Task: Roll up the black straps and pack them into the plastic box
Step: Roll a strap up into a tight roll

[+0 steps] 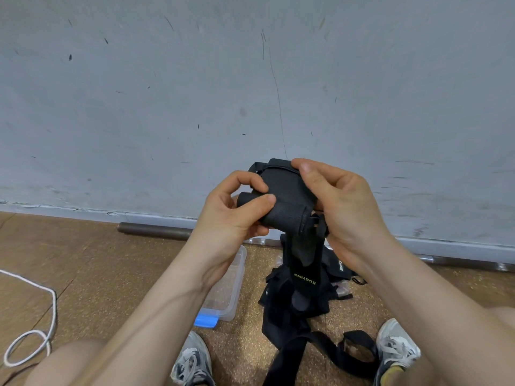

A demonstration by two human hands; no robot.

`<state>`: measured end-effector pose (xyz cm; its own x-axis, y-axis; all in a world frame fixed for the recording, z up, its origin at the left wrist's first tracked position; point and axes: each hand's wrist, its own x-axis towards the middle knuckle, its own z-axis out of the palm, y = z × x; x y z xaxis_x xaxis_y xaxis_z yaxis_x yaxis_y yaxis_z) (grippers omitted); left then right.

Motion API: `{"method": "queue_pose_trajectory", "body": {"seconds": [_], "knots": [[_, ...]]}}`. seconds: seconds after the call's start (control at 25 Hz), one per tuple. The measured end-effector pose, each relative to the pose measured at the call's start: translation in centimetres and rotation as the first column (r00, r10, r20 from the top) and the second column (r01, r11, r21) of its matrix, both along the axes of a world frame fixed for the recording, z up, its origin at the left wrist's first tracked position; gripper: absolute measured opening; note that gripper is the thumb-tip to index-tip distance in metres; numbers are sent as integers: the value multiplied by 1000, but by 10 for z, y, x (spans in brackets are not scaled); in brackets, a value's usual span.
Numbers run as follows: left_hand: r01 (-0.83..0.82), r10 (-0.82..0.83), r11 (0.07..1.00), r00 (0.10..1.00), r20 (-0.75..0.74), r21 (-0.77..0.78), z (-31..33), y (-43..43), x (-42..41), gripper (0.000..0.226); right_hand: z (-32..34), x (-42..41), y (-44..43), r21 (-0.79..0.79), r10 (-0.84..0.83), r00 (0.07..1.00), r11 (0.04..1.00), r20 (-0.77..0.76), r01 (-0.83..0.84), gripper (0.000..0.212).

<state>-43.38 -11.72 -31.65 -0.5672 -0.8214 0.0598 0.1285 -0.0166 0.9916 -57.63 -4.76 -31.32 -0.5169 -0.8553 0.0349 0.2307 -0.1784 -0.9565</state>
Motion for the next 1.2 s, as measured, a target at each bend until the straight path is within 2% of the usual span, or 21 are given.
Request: {"method": "queue_pose_trajectory", "body": {"seconds": [0.12, 0.2, 0.28, 0.36, 0.44, 0.56, 0.64, 0.72, 0.8, 0.88, 0.96, 1.0, 1.08, 1.12, 1.2], "knots": [[-102, 101, 995, 993, 60, 11, -2, 6, -5, 8, -4, 1, 2, 1, 43, 998, 999, -54, -43, 49], [-130, 129, 991, 990, 63, 15, -2, 7, -6, 10, -6, 1, 3, 41, 107, 984, 994, -145, -102, 55], [-55, 54, 998, 996, 67, 13, -2, 2, -1, 22, -5, -4, 3, 56, 105, 976, 994, -192, -96, 58], [125, -125, 992, 992, 23, 7, 0, -6, 7, 26, 0, -10, 4, 26, 101, 987, 995, -125, -99, 60], [249, -251, 967, 968, -27, -54, 1, -11, 14, 41, 5, -11, 5, -9, 156, 988, 988, 20, -156, 61], [158, -168, 981, 981, -92, -109, -1, -13, 12, 29, 6, -8, 6, -23, 238, 962, 971, 132, -237, 55], [22, -28, 998, 992, -122, -51, -5, -12, 7, 17, 3, -4, 5, -36, 253, 963, 967, 97, -250, 53], [-34, 29, 999, 993, -118, -41, -10, -9, 0, 16, 0, -1, 5, -45, 214, 977, 976, 18, -213, 56], [-18, 12, 995, 998, -58, -100, -12, -5, -3, 21, -2, 1, 5, -49, 152, 988, 987, -8, -152, 55], [110, -99, 986, 991, 89, -124, -2, -8, 6, 27, 0, -5, 5, -45, 148, 989, 988, -26, -149, 41], [299, -278, 948, 944, 177, -112, 11, -20, 27, 44, 6, -19, 7, -29, 270, 962, 962, -36, -271, 29], [316, -300, 940, 945, 129, -131, 17, -27, 37, 46, 10, -28, 10, -27, 363, 931, 931, -38, -364, 27], [208, -217, 960, 976, -26, -188, 20, -35, 44, 35, 16, -40, 15, -39, 512, 859, 858, -26, -513, 30], [185, -190, 956, 982, 1, -227, 18, -35, 43, 41, 17, -43, 17, -52, 558, 830, 828, -13, -558, 35], [285, -239, 915, 954, 183, -287, 10, -22, 28, 56, 13, -44, 16, -86, 620, 785, 783, 21, -616, 43]]}}
